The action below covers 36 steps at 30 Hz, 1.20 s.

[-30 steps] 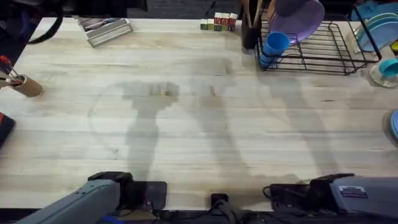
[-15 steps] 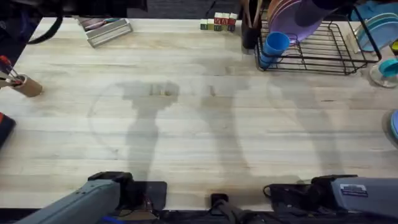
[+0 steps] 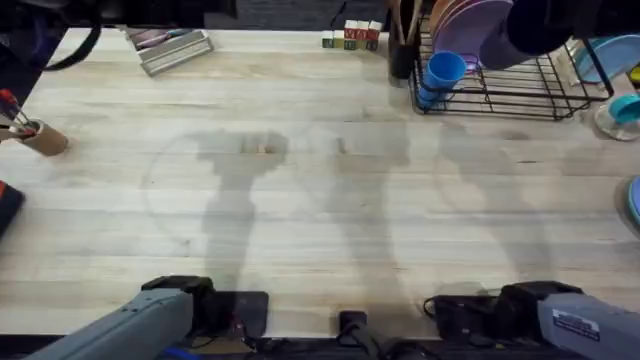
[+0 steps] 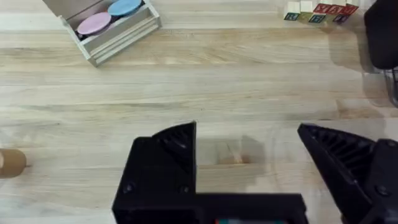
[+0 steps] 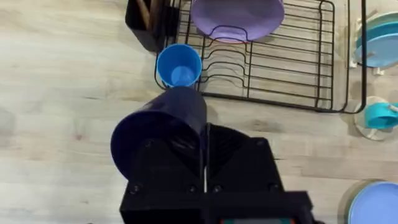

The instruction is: Pick up the cup on the table and put them onto the rack.

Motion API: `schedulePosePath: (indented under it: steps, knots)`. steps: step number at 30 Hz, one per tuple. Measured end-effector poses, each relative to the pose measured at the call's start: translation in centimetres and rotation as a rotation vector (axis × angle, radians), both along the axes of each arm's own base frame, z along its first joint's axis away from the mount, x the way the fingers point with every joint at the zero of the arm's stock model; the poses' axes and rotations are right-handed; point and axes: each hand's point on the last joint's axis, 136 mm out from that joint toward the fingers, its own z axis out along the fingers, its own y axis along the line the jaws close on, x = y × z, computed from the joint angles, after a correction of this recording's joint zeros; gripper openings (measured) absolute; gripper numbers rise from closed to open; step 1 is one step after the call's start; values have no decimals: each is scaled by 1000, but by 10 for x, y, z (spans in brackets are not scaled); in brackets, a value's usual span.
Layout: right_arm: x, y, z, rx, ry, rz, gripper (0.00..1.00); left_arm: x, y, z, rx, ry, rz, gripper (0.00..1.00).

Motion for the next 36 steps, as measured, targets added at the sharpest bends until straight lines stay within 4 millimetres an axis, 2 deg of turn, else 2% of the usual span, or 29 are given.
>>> schedulePosePath:
  steps: [4, 10, 20, 29, 36]
  knots:
    - [2, 0, -2, -4, -2, 4, 33, 0, 0, 0, 0, 0, 0, 993]
    - [23, 2, -12, 1, 0, -1, 31, 0, 0, 0, 0, 0, 0, 993]
    - [54, 9, -40, 55, 47, -20, 31, 0, 0, 0, 0, 0, 0, 993]
    - [81, 13, -51, 76, 26, -24, 31, 0, 0, 0, 0, 0, -1, 993]
    - [91, 13, -67, 74, 54, -25, 31, 0, 0, 0, 0, 0, 0, 993]
